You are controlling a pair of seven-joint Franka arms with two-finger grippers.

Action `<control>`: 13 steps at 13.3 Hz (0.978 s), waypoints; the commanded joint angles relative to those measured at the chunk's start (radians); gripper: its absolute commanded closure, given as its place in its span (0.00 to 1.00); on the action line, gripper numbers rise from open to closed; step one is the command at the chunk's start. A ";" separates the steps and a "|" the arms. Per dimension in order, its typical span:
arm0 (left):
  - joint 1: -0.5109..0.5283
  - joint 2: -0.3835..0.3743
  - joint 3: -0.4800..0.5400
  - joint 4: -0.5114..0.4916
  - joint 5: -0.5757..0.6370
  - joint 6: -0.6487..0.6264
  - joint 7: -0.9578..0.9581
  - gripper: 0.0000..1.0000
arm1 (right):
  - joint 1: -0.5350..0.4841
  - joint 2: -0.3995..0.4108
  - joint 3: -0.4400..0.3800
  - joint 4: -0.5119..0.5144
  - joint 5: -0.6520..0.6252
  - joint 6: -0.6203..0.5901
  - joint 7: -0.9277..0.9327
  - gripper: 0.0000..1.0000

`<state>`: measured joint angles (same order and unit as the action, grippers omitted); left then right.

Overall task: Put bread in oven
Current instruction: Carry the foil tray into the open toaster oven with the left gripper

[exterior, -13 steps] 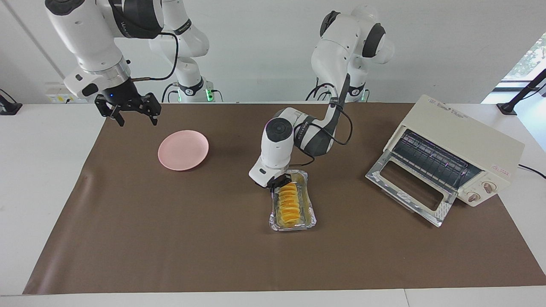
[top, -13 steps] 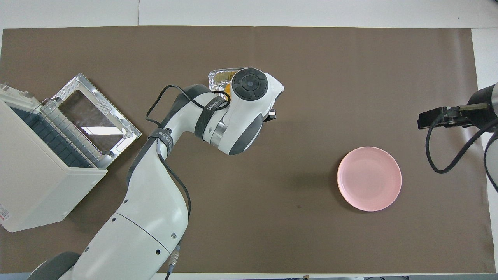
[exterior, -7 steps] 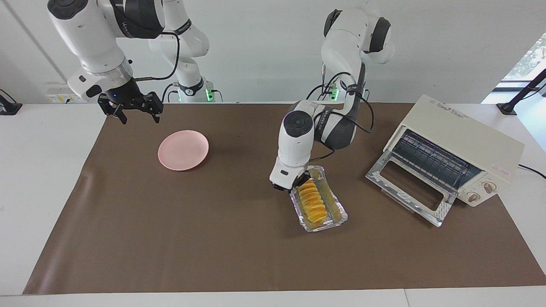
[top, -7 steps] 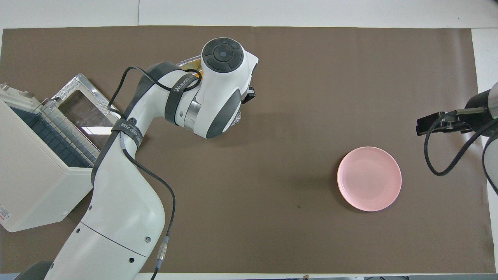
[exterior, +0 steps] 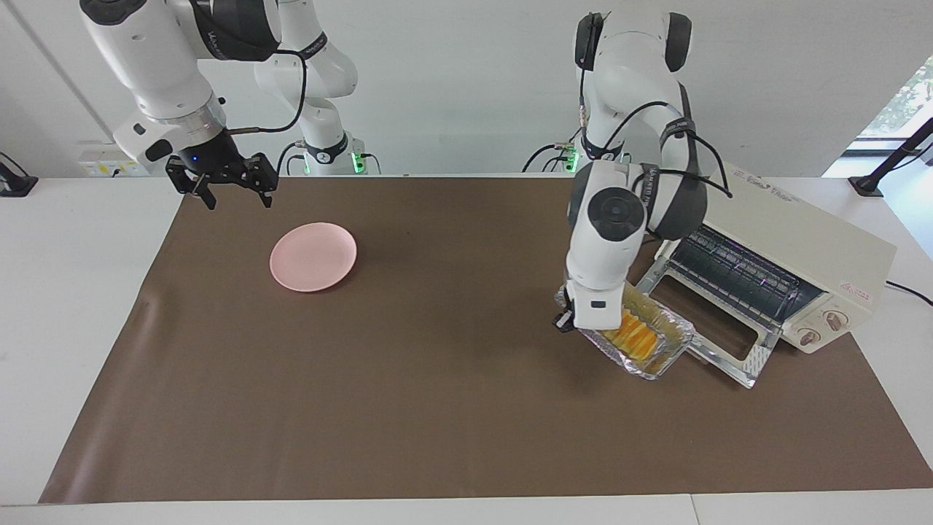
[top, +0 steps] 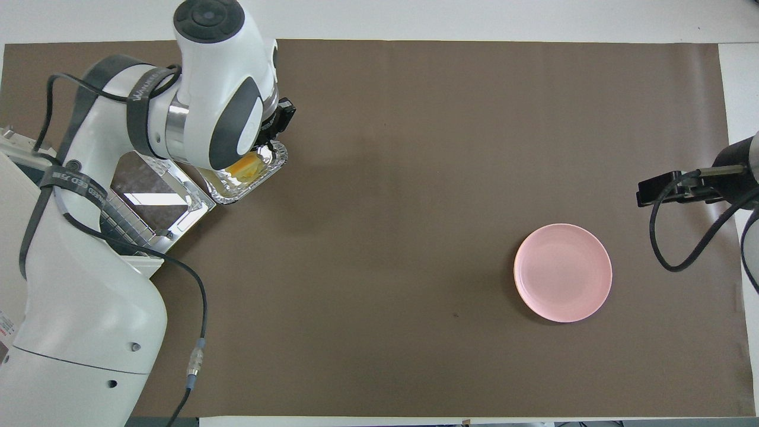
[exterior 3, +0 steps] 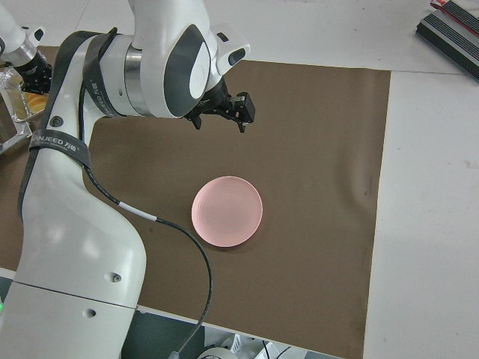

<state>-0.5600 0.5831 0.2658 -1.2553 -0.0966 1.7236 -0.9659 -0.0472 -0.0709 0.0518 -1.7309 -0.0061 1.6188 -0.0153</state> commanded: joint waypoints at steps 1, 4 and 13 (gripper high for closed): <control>0.067 -0.046 0.000 -0.074 -0.014 -0.019 -0.030 1.00 | -0.014 -0.009 0.007 -0.001 0.000 -0.011 -0.018 0.00; 0.144 -0.062 0.003 -0.107 -0.009 -0.035 -0.043 1.00 | -0.014 -0.009 0.008 -0.003 0.000 -0.011 -0.018 0.00; 0.209 -0.092 0.059 -0.177 0.001 -0.045 0.012 1.00 | -0.014 -0.009 0.008 -0.003 0.000 -0.011 -0.018 0.00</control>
<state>-0.3520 0.5485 0.3178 -1.3637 -0.0983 1.6900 -0.9799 -0.0472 -0.0709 0.0517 -1.7309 -0.0061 1.6188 -0.0153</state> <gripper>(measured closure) 0.982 0.000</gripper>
